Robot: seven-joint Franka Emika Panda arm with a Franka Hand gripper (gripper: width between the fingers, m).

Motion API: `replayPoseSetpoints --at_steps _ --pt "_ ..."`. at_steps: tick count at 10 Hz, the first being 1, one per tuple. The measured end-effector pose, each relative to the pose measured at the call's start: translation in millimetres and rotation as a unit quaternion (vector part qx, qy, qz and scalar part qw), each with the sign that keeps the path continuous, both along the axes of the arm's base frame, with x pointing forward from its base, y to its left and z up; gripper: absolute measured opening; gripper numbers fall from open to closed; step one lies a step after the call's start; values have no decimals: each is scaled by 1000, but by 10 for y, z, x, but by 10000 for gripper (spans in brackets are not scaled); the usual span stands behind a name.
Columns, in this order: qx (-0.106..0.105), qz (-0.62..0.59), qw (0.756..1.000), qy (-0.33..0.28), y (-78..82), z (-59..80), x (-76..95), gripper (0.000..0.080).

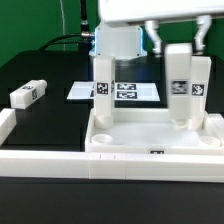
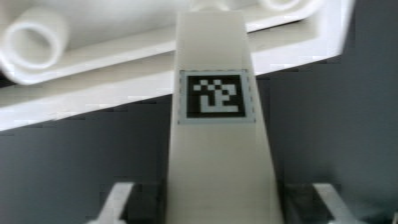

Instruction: Assemble desk

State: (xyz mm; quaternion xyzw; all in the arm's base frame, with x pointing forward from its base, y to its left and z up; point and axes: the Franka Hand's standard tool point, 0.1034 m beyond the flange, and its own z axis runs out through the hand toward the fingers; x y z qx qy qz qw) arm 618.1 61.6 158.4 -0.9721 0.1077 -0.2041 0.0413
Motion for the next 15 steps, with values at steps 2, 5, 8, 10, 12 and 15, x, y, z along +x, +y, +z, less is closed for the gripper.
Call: replayPoseSetpoints --at_steps 2,5,8,10,12,15 --pt "-1 -2 1000 -5 -21 15 25 290" --pt "-2 -1 1000 -10 -10 5 18 290" --pt "-51 87 993 -64 248 50 -13 290" --pt "-46 77 994 -63 233 47 -13 290" --pt "-46 77 994 -63 233 46 -14 290" --pt "-56 103 991 -60 317 21 -29 290"
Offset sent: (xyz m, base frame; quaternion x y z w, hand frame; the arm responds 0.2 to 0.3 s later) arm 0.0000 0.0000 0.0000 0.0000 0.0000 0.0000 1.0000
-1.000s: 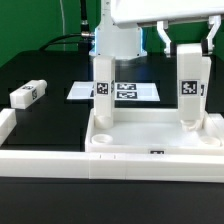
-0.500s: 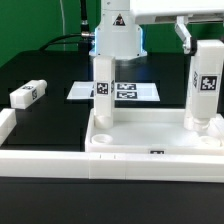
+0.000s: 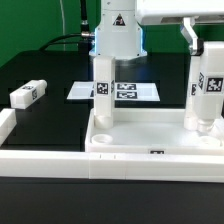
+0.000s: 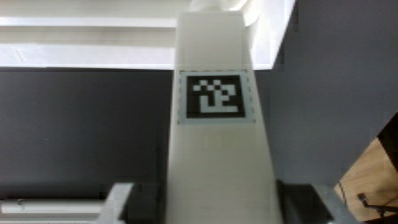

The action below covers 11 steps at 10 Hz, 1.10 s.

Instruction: Assemble desk

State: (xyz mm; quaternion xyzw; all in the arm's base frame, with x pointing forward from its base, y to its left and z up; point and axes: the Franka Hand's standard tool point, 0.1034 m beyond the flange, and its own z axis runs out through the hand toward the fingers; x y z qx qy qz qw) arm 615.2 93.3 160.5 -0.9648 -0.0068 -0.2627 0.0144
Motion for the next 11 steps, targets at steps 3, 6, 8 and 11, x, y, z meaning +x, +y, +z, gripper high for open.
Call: replayPoseSetpoints --at_steps 3,6,8,11 --pt "-11 17 1000 7 -5 -47 40 290" --pt "-11 18 1000 8 18 -66 33 290" --pt "-13 31 999 14 171 -141 -16 290" --pt "-15 31 999 16 151 -183 -41 290"
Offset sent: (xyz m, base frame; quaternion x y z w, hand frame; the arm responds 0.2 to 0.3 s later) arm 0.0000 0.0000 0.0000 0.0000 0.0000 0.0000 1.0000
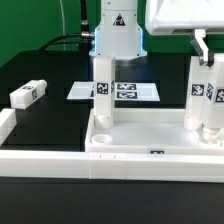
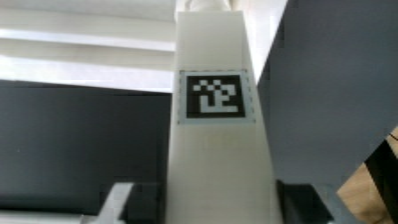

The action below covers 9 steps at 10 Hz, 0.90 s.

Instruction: Assemble desk

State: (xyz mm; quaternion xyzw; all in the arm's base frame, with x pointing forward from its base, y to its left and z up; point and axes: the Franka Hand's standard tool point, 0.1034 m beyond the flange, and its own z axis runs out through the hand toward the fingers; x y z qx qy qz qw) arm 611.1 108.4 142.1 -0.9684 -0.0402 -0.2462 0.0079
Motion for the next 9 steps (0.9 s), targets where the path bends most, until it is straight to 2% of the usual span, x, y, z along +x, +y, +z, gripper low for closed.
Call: replayPoseSetpoints --at_steps 9 --pt "-3 0 1000 2 4 -70 41 290"
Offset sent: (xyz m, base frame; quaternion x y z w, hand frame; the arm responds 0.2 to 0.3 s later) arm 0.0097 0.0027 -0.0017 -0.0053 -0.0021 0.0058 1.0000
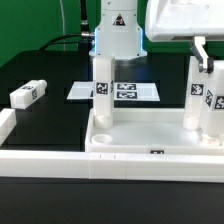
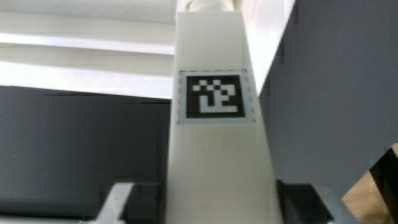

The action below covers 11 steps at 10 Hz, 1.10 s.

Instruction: Assemble desk

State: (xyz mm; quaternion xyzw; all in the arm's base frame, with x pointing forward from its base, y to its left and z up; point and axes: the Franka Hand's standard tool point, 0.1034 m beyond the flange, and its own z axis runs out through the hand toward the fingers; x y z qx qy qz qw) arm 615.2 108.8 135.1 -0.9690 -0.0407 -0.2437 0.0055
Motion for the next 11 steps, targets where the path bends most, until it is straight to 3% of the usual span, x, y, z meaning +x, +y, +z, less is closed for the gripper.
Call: replayPoseSetpoints --at_steps 10,11 --pt "-5 1 1000 -7 -15 -83 -44 306" --pt "-5 1 1000 -7 -16 -83 -44 528"
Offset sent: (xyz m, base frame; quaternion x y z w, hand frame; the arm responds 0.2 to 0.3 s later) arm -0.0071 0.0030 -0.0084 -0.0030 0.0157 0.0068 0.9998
